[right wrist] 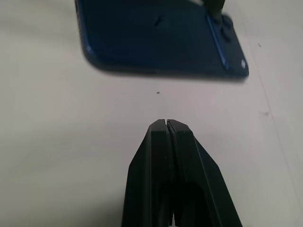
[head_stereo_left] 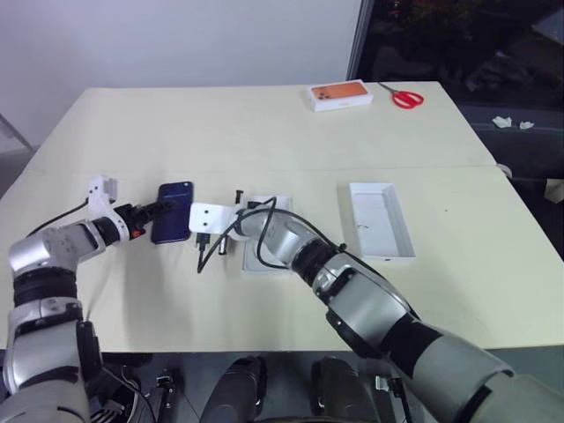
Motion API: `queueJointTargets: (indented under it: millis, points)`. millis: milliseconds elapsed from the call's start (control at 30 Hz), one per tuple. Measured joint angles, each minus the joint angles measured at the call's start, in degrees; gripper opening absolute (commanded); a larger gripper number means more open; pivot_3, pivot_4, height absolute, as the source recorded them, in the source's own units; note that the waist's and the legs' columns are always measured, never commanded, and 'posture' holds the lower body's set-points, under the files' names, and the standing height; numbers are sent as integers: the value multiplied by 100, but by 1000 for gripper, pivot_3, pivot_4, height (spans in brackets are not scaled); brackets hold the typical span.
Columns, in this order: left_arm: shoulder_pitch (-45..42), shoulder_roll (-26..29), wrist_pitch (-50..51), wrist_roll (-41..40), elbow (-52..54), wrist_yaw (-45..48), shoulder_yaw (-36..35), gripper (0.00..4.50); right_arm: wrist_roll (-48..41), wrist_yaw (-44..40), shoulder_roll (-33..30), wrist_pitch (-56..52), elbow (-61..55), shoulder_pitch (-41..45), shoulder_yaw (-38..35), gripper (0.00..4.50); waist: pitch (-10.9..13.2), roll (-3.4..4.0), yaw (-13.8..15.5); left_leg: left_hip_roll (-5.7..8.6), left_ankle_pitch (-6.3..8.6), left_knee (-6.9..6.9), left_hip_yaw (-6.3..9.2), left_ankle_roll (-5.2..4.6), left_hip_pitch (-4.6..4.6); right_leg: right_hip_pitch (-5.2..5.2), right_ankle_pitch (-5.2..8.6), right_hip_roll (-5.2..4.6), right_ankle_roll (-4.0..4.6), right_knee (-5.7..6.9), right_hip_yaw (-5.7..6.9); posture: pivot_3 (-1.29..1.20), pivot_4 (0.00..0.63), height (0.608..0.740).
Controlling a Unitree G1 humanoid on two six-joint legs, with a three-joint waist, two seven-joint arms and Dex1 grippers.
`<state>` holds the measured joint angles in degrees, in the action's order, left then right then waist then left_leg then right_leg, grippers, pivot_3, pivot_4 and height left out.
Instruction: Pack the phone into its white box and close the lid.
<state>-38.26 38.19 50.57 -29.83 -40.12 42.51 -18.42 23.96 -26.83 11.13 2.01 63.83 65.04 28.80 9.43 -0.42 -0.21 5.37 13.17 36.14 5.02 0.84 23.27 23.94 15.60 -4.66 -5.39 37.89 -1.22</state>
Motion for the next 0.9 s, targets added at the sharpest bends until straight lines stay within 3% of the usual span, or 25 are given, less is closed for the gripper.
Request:
queueJointTargets:
  millis: [333,733,900]
  points:
    - [93,-472,13,299,430,615,385,4500,39,36,-208,-51,0,0,-5,49,-15,22,42,3,12,-12,3,-21,-57,-62,2,-3,0,-18,-1,0,150,740]
    - [202,-385,5,436,586,641,416,4500,234,-334,-860,-324,-580,-54,18,49,-31,43,-71,-7,28,-20,2,-47,-81,-85,2,6,-1,-33,-2,0,150,740]
    - [205,-433,-1,472,609,582,432,4500,263,-513,-772,-498,-806,-194,34,49,-47,61,-79,-11,27,-22,0,-46,-81,-83,3,10,-1,-33,-4,0,150,740]
